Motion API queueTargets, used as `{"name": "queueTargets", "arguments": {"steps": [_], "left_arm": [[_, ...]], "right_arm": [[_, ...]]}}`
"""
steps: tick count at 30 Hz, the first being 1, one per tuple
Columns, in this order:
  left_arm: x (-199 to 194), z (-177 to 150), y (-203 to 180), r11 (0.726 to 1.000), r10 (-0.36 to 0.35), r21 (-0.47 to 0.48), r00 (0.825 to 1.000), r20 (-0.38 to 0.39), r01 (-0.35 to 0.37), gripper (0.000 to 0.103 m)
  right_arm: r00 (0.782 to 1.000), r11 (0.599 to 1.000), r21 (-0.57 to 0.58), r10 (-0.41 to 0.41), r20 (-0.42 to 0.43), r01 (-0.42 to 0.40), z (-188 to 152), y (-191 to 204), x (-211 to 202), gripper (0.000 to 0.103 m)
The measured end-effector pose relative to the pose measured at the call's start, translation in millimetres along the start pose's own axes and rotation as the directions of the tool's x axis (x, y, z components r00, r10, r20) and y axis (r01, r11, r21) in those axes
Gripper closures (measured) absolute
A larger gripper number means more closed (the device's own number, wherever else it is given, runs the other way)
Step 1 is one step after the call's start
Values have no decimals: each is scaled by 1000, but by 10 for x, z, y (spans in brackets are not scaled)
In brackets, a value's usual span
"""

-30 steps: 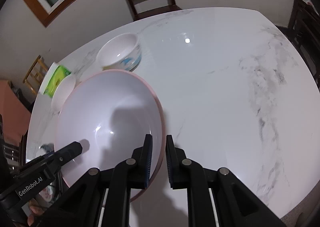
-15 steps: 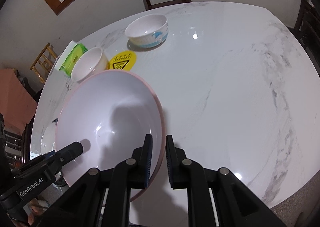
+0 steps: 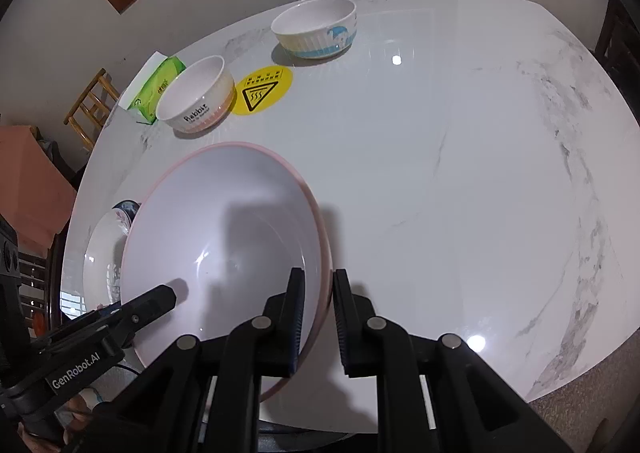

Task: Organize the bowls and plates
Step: 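Lift the pink bowl with both grippers and carry it beside the plate stack, then set the pink bowl on the table and open both grippers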

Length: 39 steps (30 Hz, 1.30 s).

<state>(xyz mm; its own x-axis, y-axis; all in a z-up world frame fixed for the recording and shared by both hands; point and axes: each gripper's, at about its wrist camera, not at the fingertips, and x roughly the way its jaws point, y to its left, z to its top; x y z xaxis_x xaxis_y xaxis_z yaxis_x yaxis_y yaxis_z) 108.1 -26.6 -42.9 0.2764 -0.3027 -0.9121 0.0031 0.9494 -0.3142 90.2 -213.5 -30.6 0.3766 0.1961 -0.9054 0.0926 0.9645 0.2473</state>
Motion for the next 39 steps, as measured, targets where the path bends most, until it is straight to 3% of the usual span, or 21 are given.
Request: {"name": "queueTargets", "arguments": {"steps": [20,28,33,39], "left_arm": [[124,-38,36,1000,8,12,1000,-10,-8,87],[6,8,98,1000,-25,-4,999,22,25,69],[-149,33,165,1000,-11,-4,998,61,11,60],[-331,118,285,1000,5,-17,994,107,-3,59]], "right_arm": [[1000,1000,3,-4,-27,4,-67,9,132,86],[1000,1000,-28,-12,-15,11,-43,35,83,70],[1000,999,-32,-12,15,13,2,10,-20,70],[998,999,-34,15,61,-13,134,4,-208,70]]}}
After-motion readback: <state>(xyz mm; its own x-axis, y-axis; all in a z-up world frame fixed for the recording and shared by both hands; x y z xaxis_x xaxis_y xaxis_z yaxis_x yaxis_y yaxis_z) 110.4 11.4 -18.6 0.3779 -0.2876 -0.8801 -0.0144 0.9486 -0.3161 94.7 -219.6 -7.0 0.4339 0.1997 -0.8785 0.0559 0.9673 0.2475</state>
